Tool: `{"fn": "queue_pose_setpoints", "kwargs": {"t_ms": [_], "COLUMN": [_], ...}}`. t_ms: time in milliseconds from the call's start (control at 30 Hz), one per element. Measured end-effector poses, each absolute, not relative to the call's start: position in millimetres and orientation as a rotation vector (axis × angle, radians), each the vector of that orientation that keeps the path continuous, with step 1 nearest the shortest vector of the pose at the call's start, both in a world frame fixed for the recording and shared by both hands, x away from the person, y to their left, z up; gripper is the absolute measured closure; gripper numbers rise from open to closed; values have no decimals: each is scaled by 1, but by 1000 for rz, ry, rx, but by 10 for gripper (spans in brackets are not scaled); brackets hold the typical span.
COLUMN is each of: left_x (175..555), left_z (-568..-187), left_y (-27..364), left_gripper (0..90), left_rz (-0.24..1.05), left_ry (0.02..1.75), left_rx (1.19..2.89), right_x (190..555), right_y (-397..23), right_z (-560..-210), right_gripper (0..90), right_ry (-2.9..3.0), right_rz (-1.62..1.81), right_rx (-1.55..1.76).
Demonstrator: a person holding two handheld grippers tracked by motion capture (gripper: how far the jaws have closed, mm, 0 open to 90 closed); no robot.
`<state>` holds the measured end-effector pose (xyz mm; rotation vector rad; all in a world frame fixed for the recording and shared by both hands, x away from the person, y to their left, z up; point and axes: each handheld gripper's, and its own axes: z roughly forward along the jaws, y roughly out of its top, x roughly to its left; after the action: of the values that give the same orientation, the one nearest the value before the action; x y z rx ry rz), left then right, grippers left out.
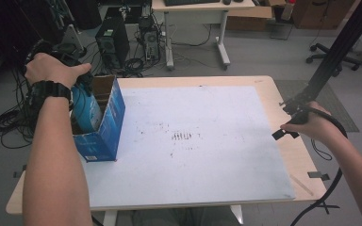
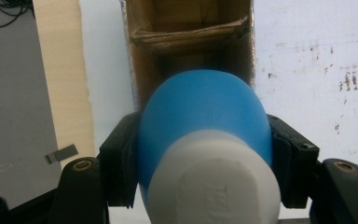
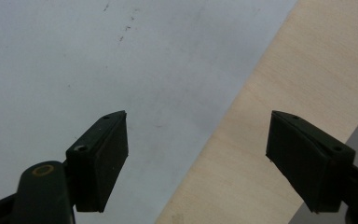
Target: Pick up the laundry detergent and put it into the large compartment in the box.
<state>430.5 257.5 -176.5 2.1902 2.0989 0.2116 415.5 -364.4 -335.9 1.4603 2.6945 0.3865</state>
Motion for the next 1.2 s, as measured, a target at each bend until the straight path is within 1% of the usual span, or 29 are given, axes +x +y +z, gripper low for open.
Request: {"fn": "queue_pose_setpoints", "kwargs": {"t_ms": [1200], "left_x": [436], "left_z": [-213], "left_y": [254], "left_gripper": [374], "left_rz": [160], "left_ry": [2100], "left_rx": [2227], "right_x": [414], "right_y": [-365], "right_z": [-337], "right_gripper": [210], "right_ry": [2695], "right_rz": [372], "right_rx": [1458]}}
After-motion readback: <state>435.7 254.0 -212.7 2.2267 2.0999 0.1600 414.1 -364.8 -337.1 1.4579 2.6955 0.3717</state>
